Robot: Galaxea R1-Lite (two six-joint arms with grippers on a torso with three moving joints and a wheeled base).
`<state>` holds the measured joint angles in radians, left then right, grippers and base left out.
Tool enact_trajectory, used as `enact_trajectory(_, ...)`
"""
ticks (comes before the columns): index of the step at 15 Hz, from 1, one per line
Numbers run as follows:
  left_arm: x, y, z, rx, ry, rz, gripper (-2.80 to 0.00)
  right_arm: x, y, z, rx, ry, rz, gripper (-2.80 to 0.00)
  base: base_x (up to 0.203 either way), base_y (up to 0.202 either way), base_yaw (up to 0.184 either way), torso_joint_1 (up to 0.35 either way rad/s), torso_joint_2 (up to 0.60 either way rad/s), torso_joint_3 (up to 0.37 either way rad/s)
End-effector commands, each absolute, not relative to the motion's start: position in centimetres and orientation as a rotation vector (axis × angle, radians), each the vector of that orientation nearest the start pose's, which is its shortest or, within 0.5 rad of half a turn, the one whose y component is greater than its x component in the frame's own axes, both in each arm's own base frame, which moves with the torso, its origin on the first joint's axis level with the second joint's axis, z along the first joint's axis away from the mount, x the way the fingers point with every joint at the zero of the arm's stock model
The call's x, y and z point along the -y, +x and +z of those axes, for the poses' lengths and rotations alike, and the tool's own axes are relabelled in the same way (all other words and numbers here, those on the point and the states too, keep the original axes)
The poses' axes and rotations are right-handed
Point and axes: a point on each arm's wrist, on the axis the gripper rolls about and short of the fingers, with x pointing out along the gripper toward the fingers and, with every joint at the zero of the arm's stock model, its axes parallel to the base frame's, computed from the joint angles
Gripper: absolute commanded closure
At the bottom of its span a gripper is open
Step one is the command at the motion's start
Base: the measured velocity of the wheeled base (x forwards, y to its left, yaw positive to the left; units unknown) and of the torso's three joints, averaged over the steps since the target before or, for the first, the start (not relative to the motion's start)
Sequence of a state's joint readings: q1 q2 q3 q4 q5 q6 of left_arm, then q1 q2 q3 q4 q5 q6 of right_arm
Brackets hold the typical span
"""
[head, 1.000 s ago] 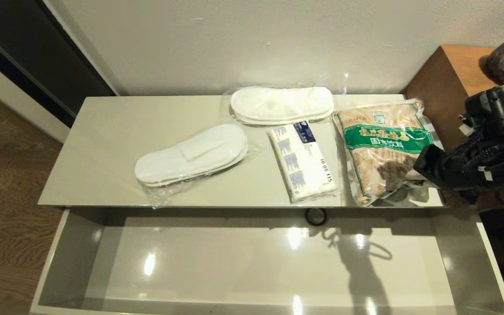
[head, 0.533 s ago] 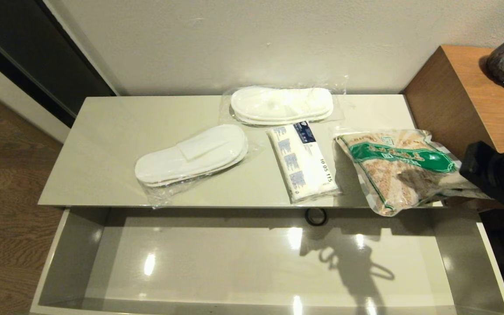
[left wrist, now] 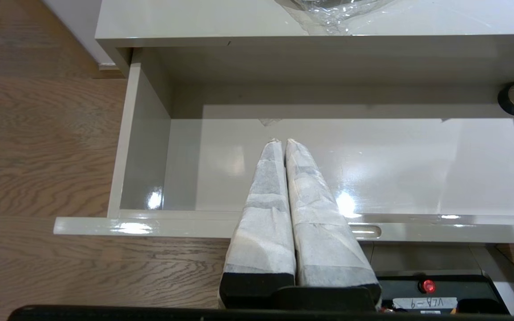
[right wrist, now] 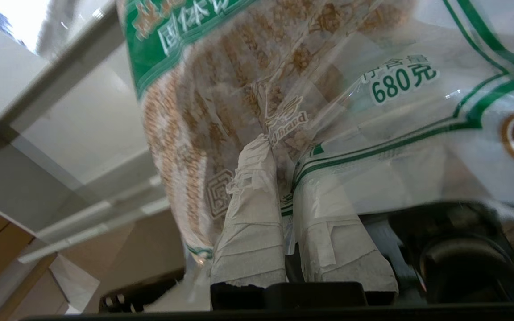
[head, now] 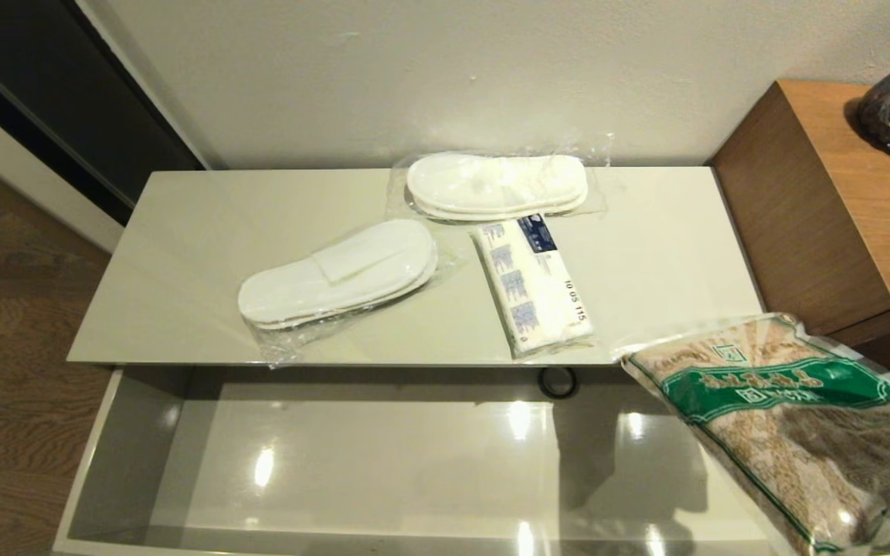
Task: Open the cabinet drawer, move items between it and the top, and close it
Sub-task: Put the solid drinks in the drawer
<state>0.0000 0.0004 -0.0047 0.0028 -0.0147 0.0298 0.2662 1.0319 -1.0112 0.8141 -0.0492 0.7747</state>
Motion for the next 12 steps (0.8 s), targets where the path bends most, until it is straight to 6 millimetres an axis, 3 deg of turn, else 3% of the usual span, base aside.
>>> enact_trajectory(1,0.0,-2.3,7.6,0.002,0.029,-0.017,0.00,-1.9,7.3,25.6,-0.819,0.613,-0.109,0.00,0.000,0.000,0.000,0.000,0.00,0.000)
enact_trajectory(6,0.0,-2.3,7.6,0.002,0.031,-0.015,0.00,-2.0,7.6,24.5,-0.870,0.611,-0.107,0.00,0.000,0.000,0.000,0.000,0.00,0.000)
enact_trajectory(12,0.0,-2.3,7.6,0.002,0.031,-0.015,0.00,-1.8,6.6,26.0,-0.815,0.634,-0.050,0.00,0.000,0.000,0.000,0.000,0.00,0.000)
